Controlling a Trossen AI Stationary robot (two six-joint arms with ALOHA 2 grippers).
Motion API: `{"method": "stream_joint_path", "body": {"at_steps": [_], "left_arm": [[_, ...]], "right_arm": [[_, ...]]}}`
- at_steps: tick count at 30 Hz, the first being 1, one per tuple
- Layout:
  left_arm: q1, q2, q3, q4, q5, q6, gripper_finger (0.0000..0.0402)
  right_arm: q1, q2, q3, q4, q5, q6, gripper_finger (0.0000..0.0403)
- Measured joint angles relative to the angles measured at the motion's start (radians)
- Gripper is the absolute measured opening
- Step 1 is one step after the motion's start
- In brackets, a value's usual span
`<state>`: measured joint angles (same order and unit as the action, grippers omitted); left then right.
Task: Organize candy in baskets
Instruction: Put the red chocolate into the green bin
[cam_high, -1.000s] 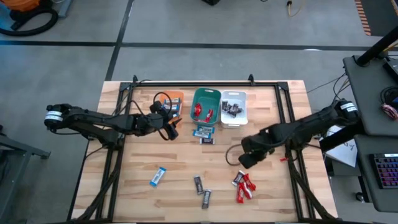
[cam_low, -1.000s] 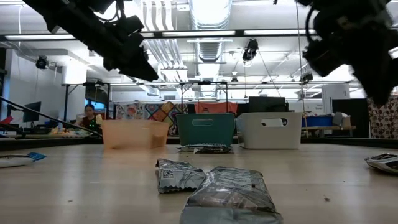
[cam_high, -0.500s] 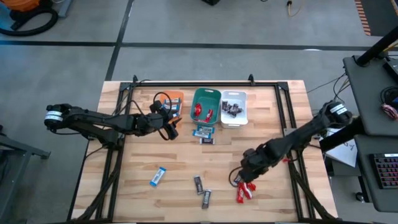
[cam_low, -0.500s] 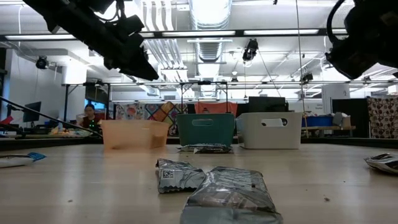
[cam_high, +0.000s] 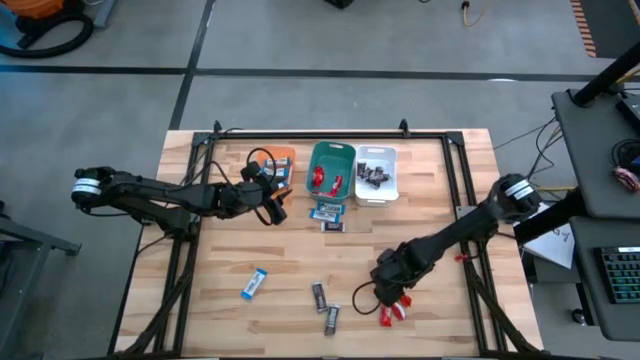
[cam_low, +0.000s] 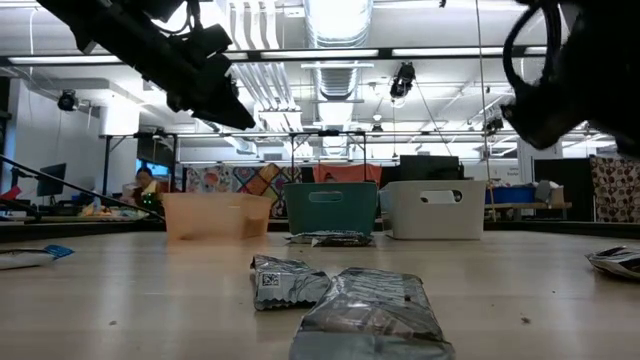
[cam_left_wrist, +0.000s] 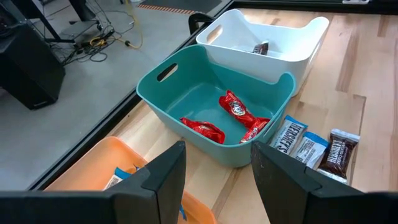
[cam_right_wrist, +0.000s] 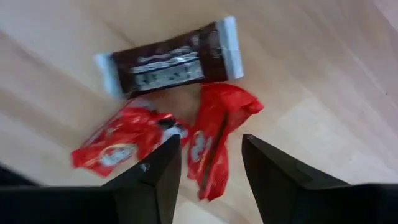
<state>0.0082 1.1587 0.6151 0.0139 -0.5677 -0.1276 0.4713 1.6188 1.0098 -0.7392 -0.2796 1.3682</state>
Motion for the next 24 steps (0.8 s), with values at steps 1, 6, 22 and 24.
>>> {"method": "stream_joint_path", "body": {"at_steps": [1, 6, 22, 24], "left_arm": [[0.000, 0.000, 0.000, 0.000, 0.000, 0.000, 0.0164], [0.000, 0.000, 0.000, 0.000, -0.001, 0.000, 0.0164], [0.000, 0.060, 0.000, 0.004, -0.001, -0.011, 0.0164], [0.000, 0.071, 0.000, 0.009, -0.001, -0.011, 0.0164]], "right_arm": [[0.000, 0.012, 0.001, -0.010, -0.003, 0.000, 0.0165], [0.000, 0.044, 0.000, -0.014, -0.016, -0.021, 0.0155], [-0.013, -0.005, 0.000, -0.025, -0.010, -0.059, 0.0013], [-0.023, -0.030, 0.000, -0.043, -0.007, -0.059, 0.0013]]}}
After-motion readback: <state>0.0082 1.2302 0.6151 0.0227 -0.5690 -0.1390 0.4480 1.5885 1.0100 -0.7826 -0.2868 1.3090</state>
